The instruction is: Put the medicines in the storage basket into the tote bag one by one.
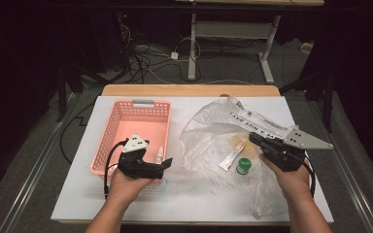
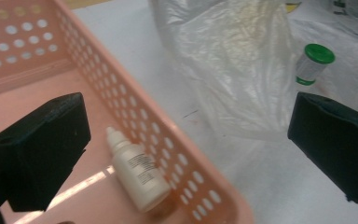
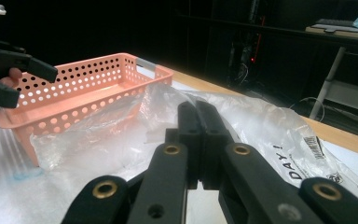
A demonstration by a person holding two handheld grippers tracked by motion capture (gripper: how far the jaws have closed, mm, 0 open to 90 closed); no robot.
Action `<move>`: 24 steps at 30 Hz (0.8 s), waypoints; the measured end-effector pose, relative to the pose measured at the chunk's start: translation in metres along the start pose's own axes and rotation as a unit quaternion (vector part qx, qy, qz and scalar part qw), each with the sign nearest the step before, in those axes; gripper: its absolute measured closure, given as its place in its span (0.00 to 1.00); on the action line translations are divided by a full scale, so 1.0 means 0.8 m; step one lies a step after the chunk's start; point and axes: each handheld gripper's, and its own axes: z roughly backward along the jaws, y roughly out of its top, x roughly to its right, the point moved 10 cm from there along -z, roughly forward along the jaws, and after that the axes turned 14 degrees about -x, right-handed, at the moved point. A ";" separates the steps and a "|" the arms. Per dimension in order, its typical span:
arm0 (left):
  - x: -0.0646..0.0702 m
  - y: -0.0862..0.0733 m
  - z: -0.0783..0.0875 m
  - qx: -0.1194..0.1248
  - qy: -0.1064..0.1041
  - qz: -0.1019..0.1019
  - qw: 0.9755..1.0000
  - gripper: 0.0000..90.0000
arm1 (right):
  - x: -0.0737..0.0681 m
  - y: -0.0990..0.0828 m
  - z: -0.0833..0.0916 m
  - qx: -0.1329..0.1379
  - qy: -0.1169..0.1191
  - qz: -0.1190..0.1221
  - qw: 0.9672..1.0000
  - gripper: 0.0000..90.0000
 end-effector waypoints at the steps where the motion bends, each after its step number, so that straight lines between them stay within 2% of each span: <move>1: -0.004 -0.001 0.001 -0.001 0.004 0.003 1.000 0.00 | 0.000 0.000 0.000 0.000 0.000 0.000 1.000 1.00; 5: -0.017 -0.006 0.004 -0.009 0.016 0.012 1.000 0.00 | 0.001 0.000 0.000 0.001 0.000 0.000 1.000 1.00; 10: -0.029 -0.007 0.002 -0.016 0.022 0.023 0.999 0.00 | 0.001 -0.002 0.000 -0.001 0.002 -0.001 1.000 1.00; 14: -0.035 -0.003 0.000 -0.025 0.009 0.041 0.999 0.01 | 0.001 -0.004 -0.003 -0.004 0.002 -0.001 1.000 1.00; 17: -0.038 0.001 0.003 -0.049 0.007 0.053 0.997 0.03 | 0.000 -0.003 -0.004 -0.005 0.003 -0.001 1.000 1.00; 19: -0.041 0.006 0.004 -0.057 0.004 0.063 0.996 0.04 | 0.001 -0.002 -0.003 -0.002 0.000 -0.001 1.000 1.00; 22: -0.049 0.010 -0.002 -0.090 0.024 0.055 0.994 0.06 | 0.001 -0.002 -0.002 -0.002 0.000 -0.001 1.000 1.00; 24: -0.053 0.013 -0.008 -0.107 0.020 0.062 0.992 0.08 | 0.001 -0.002 -0.002 -0.002 0.001 0.000 1.000 1.00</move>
